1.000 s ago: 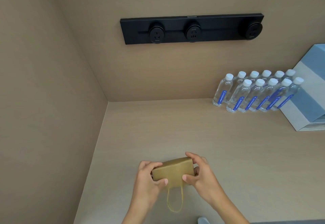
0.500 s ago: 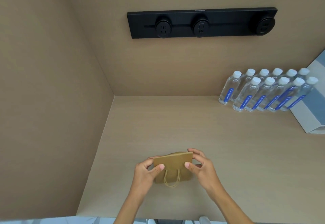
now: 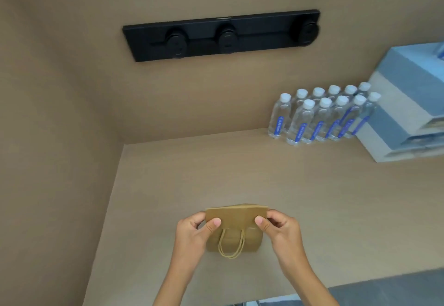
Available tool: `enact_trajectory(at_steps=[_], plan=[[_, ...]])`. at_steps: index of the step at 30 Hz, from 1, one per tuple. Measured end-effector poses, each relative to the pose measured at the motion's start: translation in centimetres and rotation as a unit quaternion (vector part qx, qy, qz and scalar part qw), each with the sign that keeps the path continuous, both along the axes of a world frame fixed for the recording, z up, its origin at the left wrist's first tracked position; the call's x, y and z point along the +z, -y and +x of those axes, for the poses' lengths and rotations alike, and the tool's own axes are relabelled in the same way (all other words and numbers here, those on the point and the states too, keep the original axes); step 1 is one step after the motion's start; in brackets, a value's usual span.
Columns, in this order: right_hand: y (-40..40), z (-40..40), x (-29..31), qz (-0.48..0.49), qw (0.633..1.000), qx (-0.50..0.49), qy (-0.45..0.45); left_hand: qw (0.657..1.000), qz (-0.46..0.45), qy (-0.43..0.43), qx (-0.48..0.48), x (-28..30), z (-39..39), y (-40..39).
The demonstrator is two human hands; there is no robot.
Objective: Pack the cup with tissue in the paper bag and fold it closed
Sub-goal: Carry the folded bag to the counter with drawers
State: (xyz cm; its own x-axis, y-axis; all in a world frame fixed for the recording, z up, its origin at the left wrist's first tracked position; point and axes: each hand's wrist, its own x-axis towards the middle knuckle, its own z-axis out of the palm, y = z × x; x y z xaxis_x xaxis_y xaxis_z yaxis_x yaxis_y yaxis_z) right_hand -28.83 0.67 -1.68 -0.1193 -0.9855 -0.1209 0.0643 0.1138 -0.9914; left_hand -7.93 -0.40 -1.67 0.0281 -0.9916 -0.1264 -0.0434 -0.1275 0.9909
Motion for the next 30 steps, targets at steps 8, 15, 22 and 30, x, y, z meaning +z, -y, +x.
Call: enact_trajectory(at_steps=[8, 15, 22, 30], plan=[[-7.0, -7.4, 2.3, 0.000, 0.972, -0.235, -0.024, 0.973, 0.015, -0.021, -0.227, 2.0, -10.0, 2.0], [-16.5, -14.3, 3.3, -0.009, 0.904, -0.424, -0.051, 0.911, -0.012, 0.000, -0.412, 3.6, -22.4, -1.3], [-25.6, -23.9, 3.8, -0.016, 0.827, -0.561, -0.043, 0.848, -0.020, 0.001, -0.530, 5.0, -37.4, -8.0], [-33.7, -37.9, 5.0, -0.030, 0.775, -0.630, -0.051, 0.814, -0.047, 0.004, -0.579, 5.9, -54.1, -16.0]])
